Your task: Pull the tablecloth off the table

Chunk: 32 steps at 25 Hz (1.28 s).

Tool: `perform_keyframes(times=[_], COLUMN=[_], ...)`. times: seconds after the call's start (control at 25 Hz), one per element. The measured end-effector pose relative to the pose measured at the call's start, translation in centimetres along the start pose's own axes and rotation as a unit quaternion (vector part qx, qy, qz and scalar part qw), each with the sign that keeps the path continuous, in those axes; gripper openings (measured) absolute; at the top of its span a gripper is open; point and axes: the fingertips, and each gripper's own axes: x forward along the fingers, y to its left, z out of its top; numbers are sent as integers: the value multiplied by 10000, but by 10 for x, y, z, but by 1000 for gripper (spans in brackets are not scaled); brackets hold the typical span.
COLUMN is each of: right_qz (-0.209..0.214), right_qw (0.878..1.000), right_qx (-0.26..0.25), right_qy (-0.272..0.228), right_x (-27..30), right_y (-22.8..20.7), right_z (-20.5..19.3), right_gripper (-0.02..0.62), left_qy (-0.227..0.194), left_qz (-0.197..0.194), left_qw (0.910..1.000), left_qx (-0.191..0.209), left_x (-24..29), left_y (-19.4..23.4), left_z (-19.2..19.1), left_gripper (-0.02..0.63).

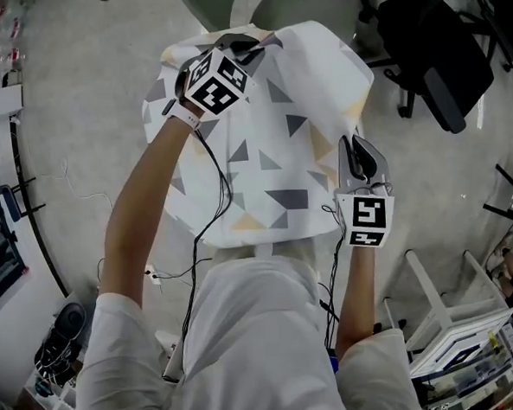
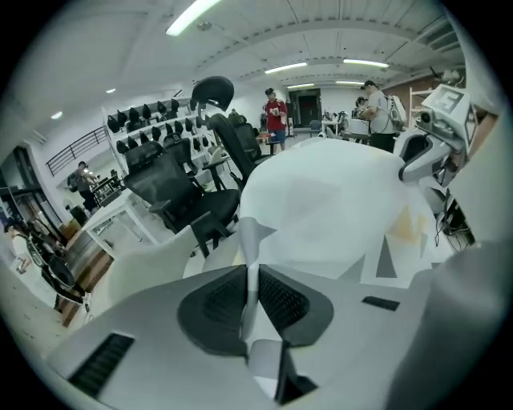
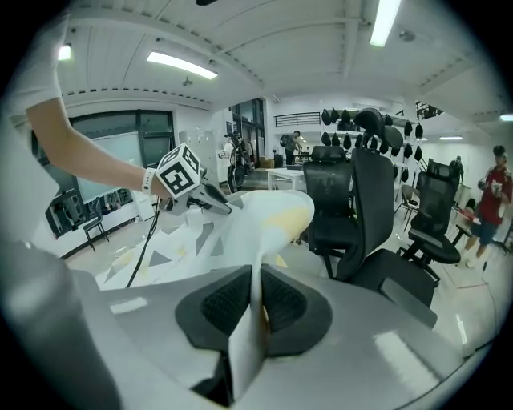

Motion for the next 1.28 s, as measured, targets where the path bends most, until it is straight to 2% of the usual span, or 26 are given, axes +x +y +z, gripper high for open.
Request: perform_keyframes(times=[0.32, 0.48, 0.6, 0.96, 1.28], right_qz=[-94, -46, -161, -504, -599], right_qw=[9995, 9989, 9974, 9885, 9831], right_qx=[-27, -64, -229, -763, -1144], right_qy=[-299, -468, -660, -1205, -1297], right_x=[-47, -85, -116, -238, -320], right_y=[31, 56, 78, 183, 256], right_z=[31, 46, 57, 90, 78], right_gripper=[44, 40, 40, 41, 49], left_qy=[-311, -615, -878, -1669, -1861], left_qz=[428, 648, 828, 1394, 1610], left_qw=[9984, 9955, 9918, 9740, 9611], left_qx=[-196, -300, -431, -633, -1253], left_x=[-103, -169, -223, -417, -518], left_y=[-11, -26, -42, -114, -203], left_z=[12, 14, 10, -32, -92], left_gripper=[28, 26, 25, 25, 25])
